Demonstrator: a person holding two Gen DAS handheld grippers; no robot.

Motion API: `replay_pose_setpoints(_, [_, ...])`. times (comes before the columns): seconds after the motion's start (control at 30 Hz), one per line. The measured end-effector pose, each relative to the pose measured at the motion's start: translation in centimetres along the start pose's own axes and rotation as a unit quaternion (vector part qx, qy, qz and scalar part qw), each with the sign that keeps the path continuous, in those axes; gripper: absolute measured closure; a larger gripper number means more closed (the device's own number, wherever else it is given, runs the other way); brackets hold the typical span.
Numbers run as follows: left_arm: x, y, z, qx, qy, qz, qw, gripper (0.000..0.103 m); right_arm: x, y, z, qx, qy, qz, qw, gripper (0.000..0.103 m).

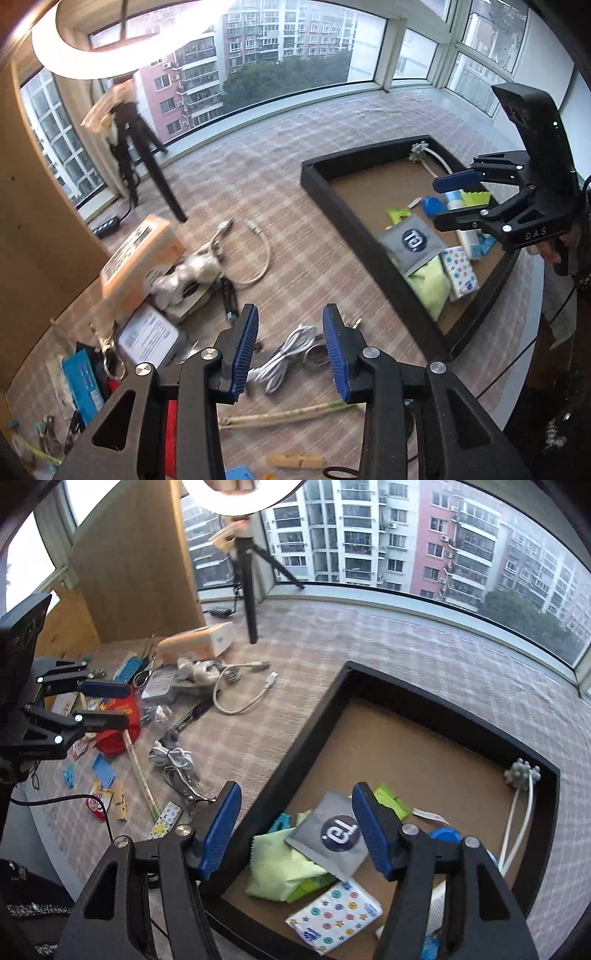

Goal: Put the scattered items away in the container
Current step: 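Reach the left tool toward the orange box while the right tool approaches it too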

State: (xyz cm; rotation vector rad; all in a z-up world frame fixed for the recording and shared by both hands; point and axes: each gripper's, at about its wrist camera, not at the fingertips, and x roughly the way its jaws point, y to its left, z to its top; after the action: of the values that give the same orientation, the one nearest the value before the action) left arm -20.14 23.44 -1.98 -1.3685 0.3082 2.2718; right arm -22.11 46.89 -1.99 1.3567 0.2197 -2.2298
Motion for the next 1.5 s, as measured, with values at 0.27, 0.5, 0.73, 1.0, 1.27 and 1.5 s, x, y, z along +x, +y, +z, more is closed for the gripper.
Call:
replay_pose_setpoints(0.27, [-0.2,9.3,-2.5,-0.147,-0.022,0.032,0.9883,0.069,4.2,4.0,4.8,0.013,-0.022,0.041,0.999,0.043])
replay_pose_setpoints(0.5, [1.9,15.4,-2.0,-0.286,-0.066,0.016,0.9559,0.076,9.0,6.1,10.6,0.081,-0.058,0.069,0.993,0.048])
replay_pose_setpoints(0.73, [5.8,17.6,-0.8,-0.352,-0.063,-0.012,0.9339,0.076,13.6,7.7,15.0,0.114,-0.055,0.062,0.990,0.048])
replay_pose_setpoints(1.0, [7.9,19.1,0.7,-0.356,-0.057,-0.023,0.9324,0.072,17.8,7.1,17.4,0.152,-0.020,0.073,0.985,0.048])
replay_pose_setpoints(1.27, [10.4,19.5,1.5,-0.327,-0.040,-0.048,0.9428,0.067,20.8,6.6,17.4,0.187,0.006,0.110,0.976,0.065])
replay_pose_setpoints(1.5, [10.6,15.2,3.1,-0.248,-0.036,-0.052,0.9666,0.085,20.0,9.1,17.5,0.151,0.004,0.092,0.984,0.071])
